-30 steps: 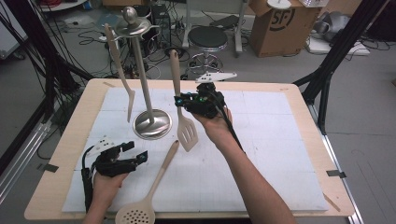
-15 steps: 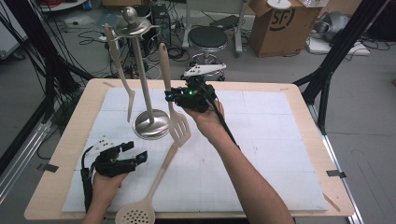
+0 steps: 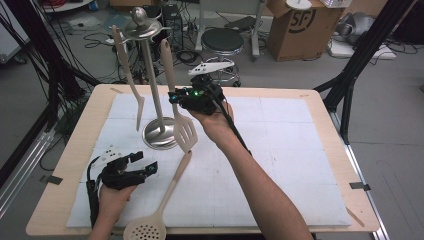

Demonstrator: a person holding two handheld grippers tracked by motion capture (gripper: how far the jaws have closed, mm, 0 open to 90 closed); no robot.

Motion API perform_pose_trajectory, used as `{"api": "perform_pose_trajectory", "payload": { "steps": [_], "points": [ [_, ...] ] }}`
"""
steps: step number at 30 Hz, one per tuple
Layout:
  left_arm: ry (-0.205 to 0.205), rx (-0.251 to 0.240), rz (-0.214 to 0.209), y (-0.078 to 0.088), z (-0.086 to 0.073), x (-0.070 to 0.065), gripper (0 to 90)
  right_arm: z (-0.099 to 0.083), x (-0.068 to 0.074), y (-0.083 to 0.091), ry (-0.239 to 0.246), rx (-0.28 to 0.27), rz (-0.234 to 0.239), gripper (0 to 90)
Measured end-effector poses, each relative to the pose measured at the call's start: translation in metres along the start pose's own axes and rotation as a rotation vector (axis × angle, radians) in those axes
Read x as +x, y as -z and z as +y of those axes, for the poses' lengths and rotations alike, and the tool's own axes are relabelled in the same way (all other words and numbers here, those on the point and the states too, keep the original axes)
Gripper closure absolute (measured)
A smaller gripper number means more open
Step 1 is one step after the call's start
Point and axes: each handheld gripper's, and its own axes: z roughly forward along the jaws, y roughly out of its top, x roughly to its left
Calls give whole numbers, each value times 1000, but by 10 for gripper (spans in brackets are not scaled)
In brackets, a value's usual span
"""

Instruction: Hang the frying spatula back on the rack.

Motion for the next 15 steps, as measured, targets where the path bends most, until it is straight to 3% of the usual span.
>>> {"api": "perform_pose_trajectory", "payload": {
  "steps": [15],
  "points": [
    [-3,5,-1,-1,0,-1,205,11,21,1,40,1,26,773]
  ]
}}
